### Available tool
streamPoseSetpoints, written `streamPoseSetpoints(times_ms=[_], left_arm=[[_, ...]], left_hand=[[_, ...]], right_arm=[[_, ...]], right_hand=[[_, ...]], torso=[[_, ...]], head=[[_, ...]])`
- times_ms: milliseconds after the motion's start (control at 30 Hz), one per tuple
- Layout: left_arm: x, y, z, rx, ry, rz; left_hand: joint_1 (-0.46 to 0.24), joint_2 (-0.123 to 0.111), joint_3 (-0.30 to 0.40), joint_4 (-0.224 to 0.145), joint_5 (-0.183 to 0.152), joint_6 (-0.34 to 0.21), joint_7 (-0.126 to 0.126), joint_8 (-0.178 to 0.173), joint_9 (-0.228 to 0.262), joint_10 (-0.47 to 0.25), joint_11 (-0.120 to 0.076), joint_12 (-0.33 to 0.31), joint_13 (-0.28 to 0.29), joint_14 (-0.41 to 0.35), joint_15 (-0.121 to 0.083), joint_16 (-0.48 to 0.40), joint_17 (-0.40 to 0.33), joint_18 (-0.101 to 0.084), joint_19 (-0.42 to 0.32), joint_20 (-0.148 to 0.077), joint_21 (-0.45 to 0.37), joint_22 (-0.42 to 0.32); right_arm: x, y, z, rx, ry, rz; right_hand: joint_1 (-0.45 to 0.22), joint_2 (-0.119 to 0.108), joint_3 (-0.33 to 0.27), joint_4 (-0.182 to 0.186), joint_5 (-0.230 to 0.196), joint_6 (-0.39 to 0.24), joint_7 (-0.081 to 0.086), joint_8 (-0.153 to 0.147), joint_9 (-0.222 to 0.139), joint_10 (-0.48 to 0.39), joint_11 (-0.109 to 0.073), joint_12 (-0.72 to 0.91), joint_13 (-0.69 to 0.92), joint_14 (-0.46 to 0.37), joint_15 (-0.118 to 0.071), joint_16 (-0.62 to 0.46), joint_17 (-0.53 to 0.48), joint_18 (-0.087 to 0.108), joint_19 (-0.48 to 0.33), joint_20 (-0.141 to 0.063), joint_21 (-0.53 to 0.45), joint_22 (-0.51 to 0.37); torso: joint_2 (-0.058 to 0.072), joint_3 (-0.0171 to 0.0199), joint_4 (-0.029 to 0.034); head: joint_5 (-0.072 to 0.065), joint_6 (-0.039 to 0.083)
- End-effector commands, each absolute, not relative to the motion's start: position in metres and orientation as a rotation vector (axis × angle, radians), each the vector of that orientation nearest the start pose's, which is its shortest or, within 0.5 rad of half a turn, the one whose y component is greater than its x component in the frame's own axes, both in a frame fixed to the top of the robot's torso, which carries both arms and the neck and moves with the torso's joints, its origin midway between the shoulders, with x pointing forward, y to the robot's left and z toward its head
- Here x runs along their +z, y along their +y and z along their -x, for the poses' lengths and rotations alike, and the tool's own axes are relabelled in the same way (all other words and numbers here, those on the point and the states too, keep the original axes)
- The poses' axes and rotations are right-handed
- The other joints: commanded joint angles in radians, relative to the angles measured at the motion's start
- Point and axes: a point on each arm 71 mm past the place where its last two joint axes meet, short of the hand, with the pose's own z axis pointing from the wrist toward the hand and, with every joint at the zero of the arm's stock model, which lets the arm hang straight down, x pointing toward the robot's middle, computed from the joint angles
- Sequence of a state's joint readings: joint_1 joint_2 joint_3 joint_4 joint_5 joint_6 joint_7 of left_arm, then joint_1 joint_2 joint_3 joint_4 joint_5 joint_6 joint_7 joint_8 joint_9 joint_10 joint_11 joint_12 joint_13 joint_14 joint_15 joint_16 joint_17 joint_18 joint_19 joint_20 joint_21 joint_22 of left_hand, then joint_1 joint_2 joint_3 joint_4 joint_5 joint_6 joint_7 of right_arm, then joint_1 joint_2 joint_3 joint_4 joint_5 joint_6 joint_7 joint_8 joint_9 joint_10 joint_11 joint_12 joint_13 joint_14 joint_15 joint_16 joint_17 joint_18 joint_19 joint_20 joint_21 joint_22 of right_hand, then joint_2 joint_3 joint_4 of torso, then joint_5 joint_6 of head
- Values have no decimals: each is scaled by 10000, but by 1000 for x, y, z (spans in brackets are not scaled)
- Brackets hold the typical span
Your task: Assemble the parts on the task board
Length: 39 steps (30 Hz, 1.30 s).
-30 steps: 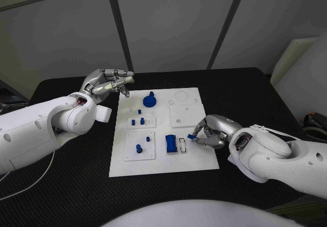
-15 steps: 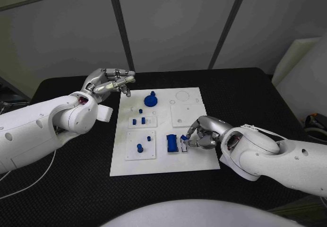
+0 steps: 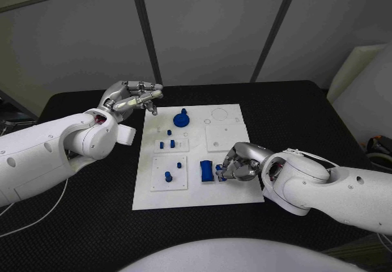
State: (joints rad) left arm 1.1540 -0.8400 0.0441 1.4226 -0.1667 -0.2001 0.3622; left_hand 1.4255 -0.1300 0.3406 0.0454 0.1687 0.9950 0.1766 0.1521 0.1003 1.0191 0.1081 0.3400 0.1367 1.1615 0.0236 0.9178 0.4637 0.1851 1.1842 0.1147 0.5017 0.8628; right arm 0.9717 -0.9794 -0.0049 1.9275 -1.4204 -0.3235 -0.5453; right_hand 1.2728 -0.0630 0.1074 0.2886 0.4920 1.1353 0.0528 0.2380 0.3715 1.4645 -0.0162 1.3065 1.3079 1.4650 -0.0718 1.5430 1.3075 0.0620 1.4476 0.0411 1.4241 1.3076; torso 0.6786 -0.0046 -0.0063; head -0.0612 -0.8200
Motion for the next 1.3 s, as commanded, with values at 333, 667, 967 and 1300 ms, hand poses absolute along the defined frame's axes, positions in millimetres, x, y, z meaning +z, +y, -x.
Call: streamPoseSetpoints(times_ms=[333,667,967,1300], left_arm=[[-175,231,-507,-15531,14517,9676],[-175,231,-507,-15526,14549,9688],[-175,231,-507,-15524,14571,9696],[-176,230,-508,-15519,14564,9697]], left_hand=[[-15,83,-50,13,-40,-62,-25,43,-13,-81,-8,59,13,-59,10,49,-17,-26,18,47,-50,-10],[-15,83,-50,13,-40,-62,-25,43,-13,-81,-8,59,13,-59,10,49,-17,-26,18,47,-50,-10],[-23,86,-65,22,-43,-67,-21,48,-17,-96,-4,68,11,-63,12,52,-24,-28,20,48,-55,-13],[-23,86,-65,22,-43,-67,-21,48,-17,-96,-4,68,11,-63,12,52,-24,-28,20,48,-55,-13]], right_arm=[[-240,-177,-368,5100,20026,-663],[-238,-176,-369,4915,19767,-284],[-234,-180,-366,5143,19465,-452],[-235,-190,-359,5903,20218,-380]], right_hand=[[-304,201,-449,-17,282,293,-163,309,315,101,-170,107,815,966,-173,47,2208,-154,28,-133,38,845],[-272,201,-492,-43,307,304,-191,355,370,121,-196,139,840,967,-194,49,2211,-155,29,-151,38,848],[-259,11,-724,-56,119,171,-172,392,477,80,-188,49,790,957,-202,23,2166,-140,-20,-175,-23,782],[-158,-81,-1393,-110,-1866,-49,-90,463,724,41,-110,4,794,952,-135,4,2140,-125,-66,-117,-89,734]], torso=[[-1,2,-2],[3,2,3],[-6,18,-6],[-6,8,-14]], head=[[-21,-2],[-38,-2],[-31,20],[-80,32]])
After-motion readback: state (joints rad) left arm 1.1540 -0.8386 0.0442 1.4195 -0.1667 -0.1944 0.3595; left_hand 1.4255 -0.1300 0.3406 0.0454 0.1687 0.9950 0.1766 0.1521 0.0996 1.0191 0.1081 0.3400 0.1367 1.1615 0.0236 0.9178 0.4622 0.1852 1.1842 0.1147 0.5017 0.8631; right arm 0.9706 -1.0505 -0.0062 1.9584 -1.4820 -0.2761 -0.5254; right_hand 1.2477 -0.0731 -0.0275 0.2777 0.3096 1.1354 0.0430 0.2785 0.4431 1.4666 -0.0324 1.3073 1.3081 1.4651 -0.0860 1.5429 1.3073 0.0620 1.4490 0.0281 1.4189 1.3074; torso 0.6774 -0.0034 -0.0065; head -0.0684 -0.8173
